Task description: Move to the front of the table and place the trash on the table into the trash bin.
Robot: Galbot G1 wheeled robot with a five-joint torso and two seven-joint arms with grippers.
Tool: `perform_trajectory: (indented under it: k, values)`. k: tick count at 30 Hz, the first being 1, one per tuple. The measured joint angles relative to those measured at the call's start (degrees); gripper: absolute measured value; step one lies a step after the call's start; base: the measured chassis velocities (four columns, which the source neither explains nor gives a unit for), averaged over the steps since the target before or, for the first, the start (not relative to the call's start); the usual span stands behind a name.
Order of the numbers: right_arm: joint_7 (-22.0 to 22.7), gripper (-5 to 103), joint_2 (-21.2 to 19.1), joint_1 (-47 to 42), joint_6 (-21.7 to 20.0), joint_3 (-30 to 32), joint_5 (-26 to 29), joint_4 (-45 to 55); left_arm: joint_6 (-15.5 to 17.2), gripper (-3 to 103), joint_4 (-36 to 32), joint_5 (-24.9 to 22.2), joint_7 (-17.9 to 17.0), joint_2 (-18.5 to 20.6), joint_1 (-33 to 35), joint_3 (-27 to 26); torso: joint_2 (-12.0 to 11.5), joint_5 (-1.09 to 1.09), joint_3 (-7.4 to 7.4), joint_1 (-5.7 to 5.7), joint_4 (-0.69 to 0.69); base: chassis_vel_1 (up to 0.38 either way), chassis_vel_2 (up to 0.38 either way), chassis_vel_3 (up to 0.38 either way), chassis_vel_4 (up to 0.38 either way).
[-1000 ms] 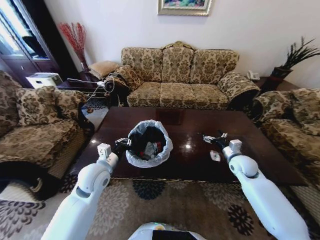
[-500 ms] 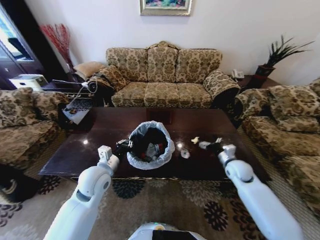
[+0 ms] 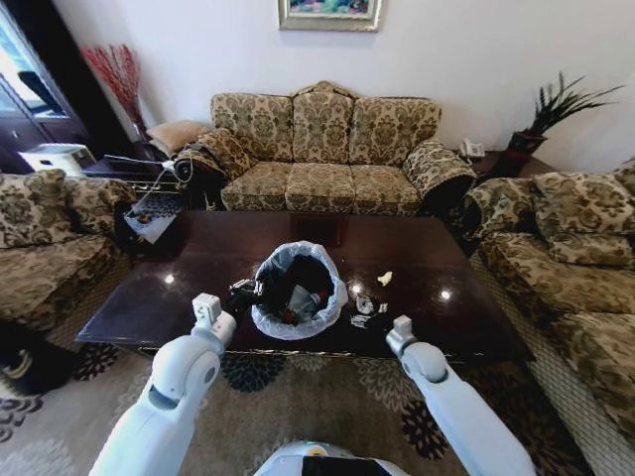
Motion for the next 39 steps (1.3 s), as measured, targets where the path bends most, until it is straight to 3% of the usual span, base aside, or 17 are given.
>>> perform_trajectory:
  k: [7, 11, 13, 15, 20, 23, 28, 29, 30, 34, 37, 39]
  values:
    - [0.8, 103, 0.2, 0.4, 0.4, 0.3, -0.6, -1.8, -0.5, 1, -0.2, 0.6, 0.5, -0.2, 0.4, 0.0, 0.0, -0.03, 0.0, 0.0, -0.01, 0.0, 0.0, 0.0, 0.0]
    - [0.4, 90, 0.6, 0.9, 1.2, 0.5, -0.6, -3.8, -0.9, 1, 0.1, 1.0, 0.5, -0.9, 0.3, 0.4, 0.0, -0.04, 0.0, 0.0, 0.0, 0.0, 0.0, 0.0, 0.0]
    - [0.4, 90, 0.6, 1.0, 1.3, 0.5, -0.6, -4.0, -0.9, 1, 0.1, 1.1, 0.5, -1.0, 0.3, 0.4, 0.0, -0.03, 0.0, 0.0, 0.0, 0.0, 0.0, 0.0, 0.0]
    - [0.3, 74, 0.7, 1.3, 1.5, 0.5, -0.6, -5.0, -0.9, 1, 0.1, 1.2, 0.6, -1.1, 0.5, 0.5, 0.0, -0.03, 0.0, 0.01, -0.01, 0.0, 0.0, 0.0, 0.0]
    - [0.3, 63, 0.8, 1.5, 1.6, 0.6, -0.6, -5.3, -0.9, 1, 0.1, 1.2, 0.6, -0.9, 0.5, 0.2, 0.0, -0.03, 0.0, 0.01, -0.01, 0.0, 0.0, 0.0, 0.0]
    - [0.4, 46, 0.9, 1.6, 1.9, 0.6, -0.8, -5.3, -0.9, 1, 0.1, 1.2, 0.6, -0.9, 0.5, 0.1, 0.0, -0.04, 0.0, 0.01, 0.0, 0.0, 0.0, 0.0, 0.0]
    - [0.9, 30, 0.8, 1.5, 2.5, 0.8, -1.3, -4.8, -0.9, 1, 0.1, 1.2, 0.6, -1.0, 0.4, 0.3, 0.0, -0.03, 0.0, 0.01, 0.0, 0.0, 0.0, 0.0, 0.0]
    - [1.4, 30, 0.8, 1.3, 2.8, 1.1, -1.4, -4.1, -0.9, 1, 0.0, 1.3, 0.6, -1.0, 0.5, 0.3, 0.0, -0.03, 0.0, 0.01, 0.0, 0.0, 0.0, 0.0, 0.0]
    - [2.2, 20, 0.7, 0.8, 3.0, 2.1, -1.4, -1.7, -0.9, 1, 0.0, 1.3, 0.6, -1.0, 0.6, 0.3, 0.0, -0.02, 0.01, 0.01, 0.0, 0.0, 0.0, 0.0, 0.0]
    - [3.6, 12, -0.4, 0.0, 3.0, 5.4, -0.7, 5.3, -0.9, 1, 0.0, 1.3, 0.6, -0.9, 0.8, 0.2, 0.0, -0.04, 0.0, 0.01, 0.0, 0.0, 0.0, 0.0, 0.0]
    - [5.4, 5, -2.9, 0.0, 3.2, 8.3, 0.5, 14.1, -0.9, 1, 0.1, 1.3, 0.6, -0.8, 0.8, 0.3, 0.0, -0.04, 0.0, 0.01, -0.01, 0.0, 0.0, 0.0, 0.0]
    - [8.3, 4, -6.7, 1.6, 1.9, 8.7, 4.9, 24.3, -1.1, 1, 1.1, 1.7, 0.9, -0.8, 0.4, 0.7, 0.0, -0.05, 0.0, 0.0, -0.01, 0.0, 0.0, 0.0, 0.0]
